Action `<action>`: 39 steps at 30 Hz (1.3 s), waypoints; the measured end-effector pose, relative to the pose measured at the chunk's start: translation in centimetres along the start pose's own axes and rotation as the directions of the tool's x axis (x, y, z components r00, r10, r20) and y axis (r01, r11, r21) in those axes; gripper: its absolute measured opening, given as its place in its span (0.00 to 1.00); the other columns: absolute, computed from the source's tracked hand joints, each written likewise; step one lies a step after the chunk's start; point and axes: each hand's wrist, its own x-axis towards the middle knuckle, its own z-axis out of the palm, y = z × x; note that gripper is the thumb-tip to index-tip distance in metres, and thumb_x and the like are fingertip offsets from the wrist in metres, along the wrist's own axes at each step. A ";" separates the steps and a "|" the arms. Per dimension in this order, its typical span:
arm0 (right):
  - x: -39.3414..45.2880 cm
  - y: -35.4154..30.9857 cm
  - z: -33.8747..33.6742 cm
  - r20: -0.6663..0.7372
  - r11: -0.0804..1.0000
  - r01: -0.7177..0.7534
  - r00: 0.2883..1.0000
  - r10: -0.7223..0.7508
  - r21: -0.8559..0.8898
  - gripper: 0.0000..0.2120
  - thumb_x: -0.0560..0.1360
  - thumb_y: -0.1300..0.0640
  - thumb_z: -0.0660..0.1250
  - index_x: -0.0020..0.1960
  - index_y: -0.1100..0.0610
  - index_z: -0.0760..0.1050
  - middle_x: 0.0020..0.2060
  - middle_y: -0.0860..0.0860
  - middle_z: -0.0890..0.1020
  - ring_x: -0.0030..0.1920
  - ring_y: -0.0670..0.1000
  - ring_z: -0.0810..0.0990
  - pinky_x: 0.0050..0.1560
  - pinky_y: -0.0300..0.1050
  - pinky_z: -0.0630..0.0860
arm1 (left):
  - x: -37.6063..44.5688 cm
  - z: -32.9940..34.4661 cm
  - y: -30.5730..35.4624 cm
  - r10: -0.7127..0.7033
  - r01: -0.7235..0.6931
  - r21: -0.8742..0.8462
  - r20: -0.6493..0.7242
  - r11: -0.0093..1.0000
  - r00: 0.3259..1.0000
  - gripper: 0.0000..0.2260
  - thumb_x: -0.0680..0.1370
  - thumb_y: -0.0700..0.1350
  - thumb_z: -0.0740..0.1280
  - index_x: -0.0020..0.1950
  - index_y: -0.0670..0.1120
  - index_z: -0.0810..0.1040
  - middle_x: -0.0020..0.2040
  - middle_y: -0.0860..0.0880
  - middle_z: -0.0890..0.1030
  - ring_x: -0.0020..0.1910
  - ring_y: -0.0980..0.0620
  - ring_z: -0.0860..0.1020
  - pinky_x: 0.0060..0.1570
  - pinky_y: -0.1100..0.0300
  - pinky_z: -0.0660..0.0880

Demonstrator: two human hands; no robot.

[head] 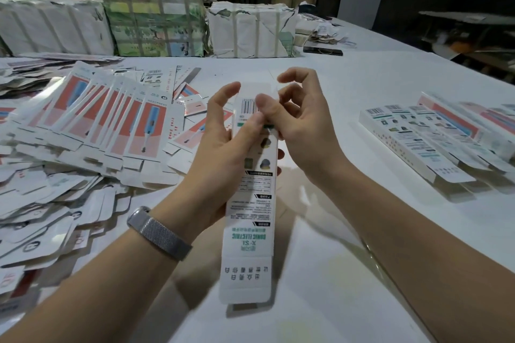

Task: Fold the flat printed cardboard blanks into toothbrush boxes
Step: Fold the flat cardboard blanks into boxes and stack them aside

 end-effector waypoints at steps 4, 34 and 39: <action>-0.2 0.0 -0.1 0.058 0.999 -0.041 0.997 0.041 0.010 0.07 0.78 0.59 0.69 0.55 0.53 0.75 0.43 0.55 0.74 0.34 0.43 0.75 0.33 0.36 0.73 | 0.0 0.0 0.0 0.000 -0.002 -0.026 -0.048 1.000 0.999 0.17 0.84 0.47 0.62 0.70 0.59 0.64 0.42 0.45 0.84 0.39 0.44 0.84 0.36 0.50 0.82; -1.1 -2.0 -0.9 0.032 0.954 -0.290 0.957 0.288 0.078 0.07 0.79 0.60 0.66 0.42 0.57 0.76 0.36 0.55 0.79 0.38 0.55 0.76 0.43 0.53 0.72 | -0.7 0.5 0.1 -0.115 0.114 0.015 0.088 0.993 0.990 0.17 0.84 0.51 0.58 0.70 0.67 0.60 0.43 0.43 0.85 0.38 0.43 0.85 0.33 0.52 0.80; -1.2 -2.2 -2.0 0.101 0.941 -0.329 0.942 0.320 0.083 0.08 0.77 0.66 0.65 0.42 0.59 0.82 0.38 0.60 0.81 0.40 0.59 0.75 0.45 0.55 0.70 | -0.9 0.6 0.0 -0.137 0.140 -0.006 0.168 0.990 0.976 0.23 0.82 0.49 0.62 0.71 0.68 0.59 0.43 0.43 0.84 0.39 0.41 0.84 0.34 0.51 0.80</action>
